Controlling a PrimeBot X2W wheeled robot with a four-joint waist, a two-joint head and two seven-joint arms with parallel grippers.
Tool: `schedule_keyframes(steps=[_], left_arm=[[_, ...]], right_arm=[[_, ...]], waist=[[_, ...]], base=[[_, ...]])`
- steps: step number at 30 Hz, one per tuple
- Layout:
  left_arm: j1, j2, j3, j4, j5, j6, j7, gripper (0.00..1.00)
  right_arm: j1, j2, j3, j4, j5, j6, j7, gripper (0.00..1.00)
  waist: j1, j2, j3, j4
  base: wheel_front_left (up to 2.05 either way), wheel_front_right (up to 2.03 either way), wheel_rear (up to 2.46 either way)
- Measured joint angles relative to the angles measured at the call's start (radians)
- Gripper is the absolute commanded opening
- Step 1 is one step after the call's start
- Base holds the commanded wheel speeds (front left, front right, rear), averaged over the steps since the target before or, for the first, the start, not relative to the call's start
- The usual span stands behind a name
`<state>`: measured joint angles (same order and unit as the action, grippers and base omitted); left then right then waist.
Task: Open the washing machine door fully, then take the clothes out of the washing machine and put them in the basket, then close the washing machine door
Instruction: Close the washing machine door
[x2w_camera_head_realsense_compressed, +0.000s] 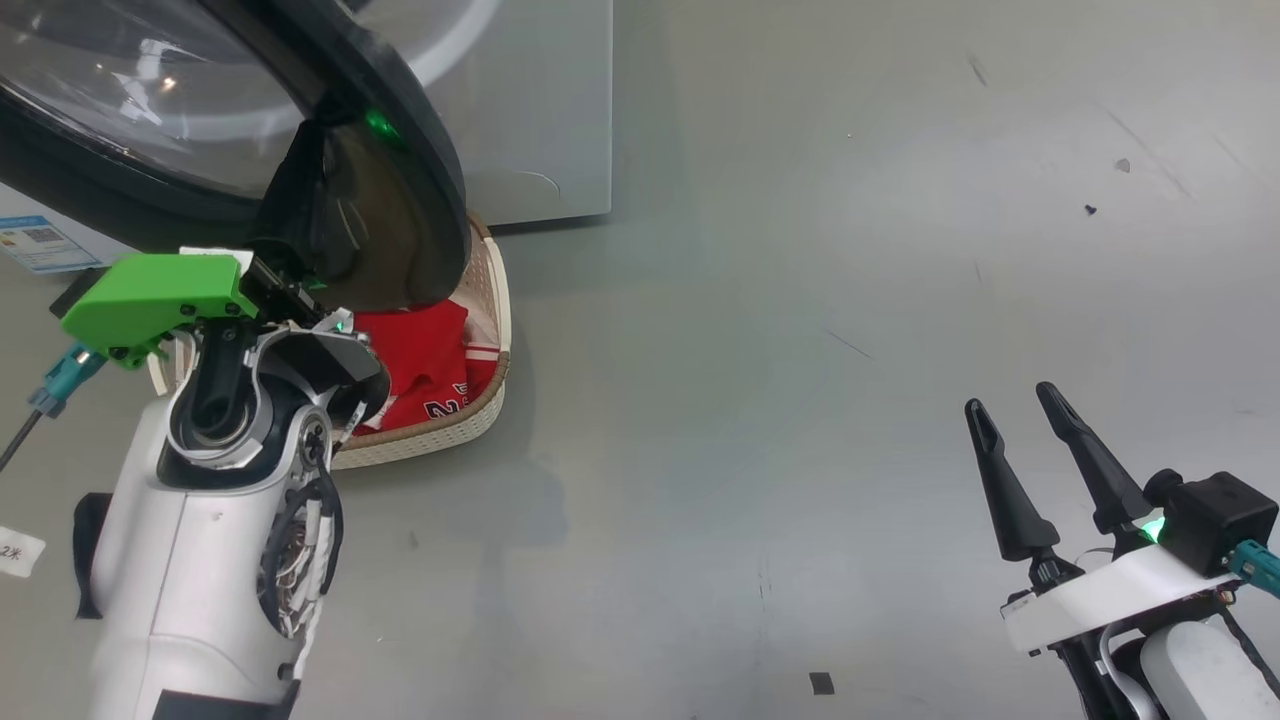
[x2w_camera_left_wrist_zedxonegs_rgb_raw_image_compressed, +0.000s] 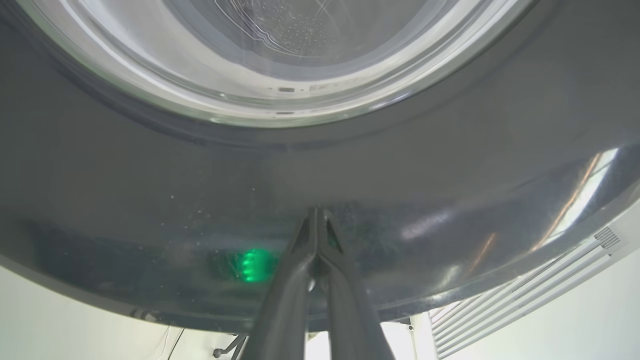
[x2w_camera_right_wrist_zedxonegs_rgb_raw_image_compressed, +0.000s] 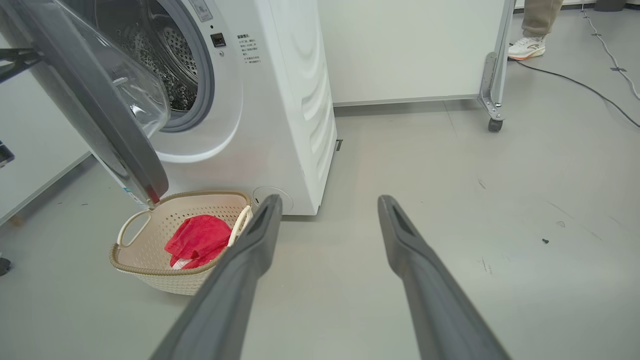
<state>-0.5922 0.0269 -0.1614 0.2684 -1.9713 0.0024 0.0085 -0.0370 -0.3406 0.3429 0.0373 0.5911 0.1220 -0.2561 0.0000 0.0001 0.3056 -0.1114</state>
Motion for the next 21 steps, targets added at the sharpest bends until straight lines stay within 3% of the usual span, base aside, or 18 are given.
schedule_keyframes(steps=[12,21], left_arm=[[-0.051,0.000,-0.113,0.051,-0.023,-0.071,-0.113,0.00],[-0.055,-0.001,-0.219,0.099,-0.013,-0.089,-0.125,0.00]], right_arm=[[-0.015,-0.002,-0.022,0.001,0.016,0.000,0.000,1.00],[-0.014,-0.003,-0.041,0.006,0.016,0.000,0.000,1.00]], waist=[[0.0000,0.0000,0.033,-0.020],[0.0000,0.0000,0.009,0.011]], base=[[0.00,0.00,0.00],[0.00,0.00,0.00]])
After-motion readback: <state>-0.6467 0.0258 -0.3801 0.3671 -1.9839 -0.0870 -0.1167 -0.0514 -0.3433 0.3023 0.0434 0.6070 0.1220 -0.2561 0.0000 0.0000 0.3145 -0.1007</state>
